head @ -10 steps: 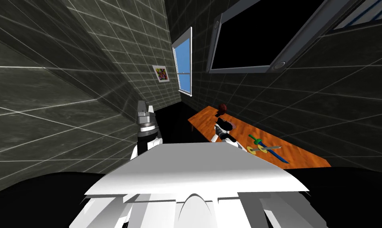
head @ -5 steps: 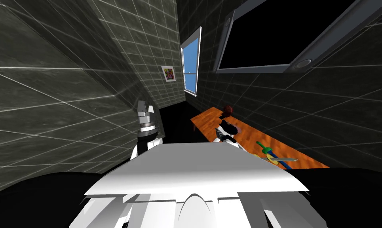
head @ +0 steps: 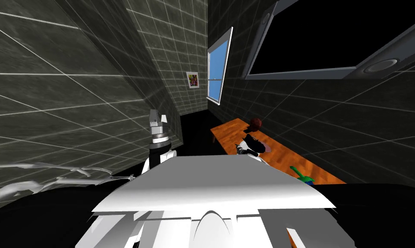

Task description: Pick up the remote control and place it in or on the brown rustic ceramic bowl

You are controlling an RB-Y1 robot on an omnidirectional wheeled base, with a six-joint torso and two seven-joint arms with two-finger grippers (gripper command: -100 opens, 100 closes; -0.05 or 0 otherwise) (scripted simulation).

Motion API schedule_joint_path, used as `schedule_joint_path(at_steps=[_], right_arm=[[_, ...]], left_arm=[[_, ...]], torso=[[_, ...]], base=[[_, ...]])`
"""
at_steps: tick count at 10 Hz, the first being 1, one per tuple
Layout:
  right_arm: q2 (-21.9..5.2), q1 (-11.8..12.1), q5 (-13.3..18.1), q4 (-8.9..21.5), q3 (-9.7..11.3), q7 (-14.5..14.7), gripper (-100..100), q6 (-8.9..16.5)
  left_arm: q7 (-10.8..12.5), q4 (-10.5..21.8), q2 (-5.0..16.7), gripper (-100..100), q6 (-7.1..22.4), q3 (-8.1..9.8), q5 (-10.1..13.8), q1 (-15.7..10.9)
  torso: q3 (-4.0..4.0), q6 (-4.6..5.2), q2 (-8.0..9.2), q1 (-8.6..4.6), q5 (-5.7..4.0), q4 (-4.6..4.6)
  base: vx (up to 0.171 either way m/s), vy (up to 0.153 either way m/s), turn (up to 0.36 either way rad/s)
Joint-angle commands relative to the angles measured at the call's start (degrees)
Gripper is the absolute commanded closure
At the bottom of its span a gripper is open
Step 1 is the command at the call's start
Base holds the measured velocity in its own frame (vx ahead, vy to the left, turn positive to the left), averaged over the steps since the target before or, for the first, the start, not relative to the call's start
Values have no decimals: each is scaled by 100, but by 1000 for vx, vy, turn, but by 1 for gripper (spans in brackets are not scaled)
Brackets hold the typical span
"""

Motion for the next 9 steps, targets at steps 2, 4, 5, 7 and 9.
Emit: schedule_joint_path(at_steps=[2,4,5,7,9], right_arm=[[-22,-33,-107,271,58,67,-100,81],[-85,-71,-305,556,140,170,-100,256],[-139,-105,-494,733,221,271,-100,424],[-186,-136,-672,1086,299,371,-100,584],[-225,-165,-839,1329,375,469,-100,735]], left_arm=[[0,0,0,0,0,1,0,1],[0,0,0,0,0,0,0,0],[0,0,0,0,0,1,0,1],[0,0,0,0,0,0,0,0],[0,0,0,0,0,1,0,2]], torso=[[-1,5,-3,2,0,-1],[-3,-1,-5,8,2,-1],[-2,5,-4,5,1,-1],[3,1,5,-8,-2,1],[-2,9,-5,5,0,-1]], base=[[-15,-29,90],[-26,-30,243],[-42,-38,350],[-50,-65,281],[-22,-27,130]])
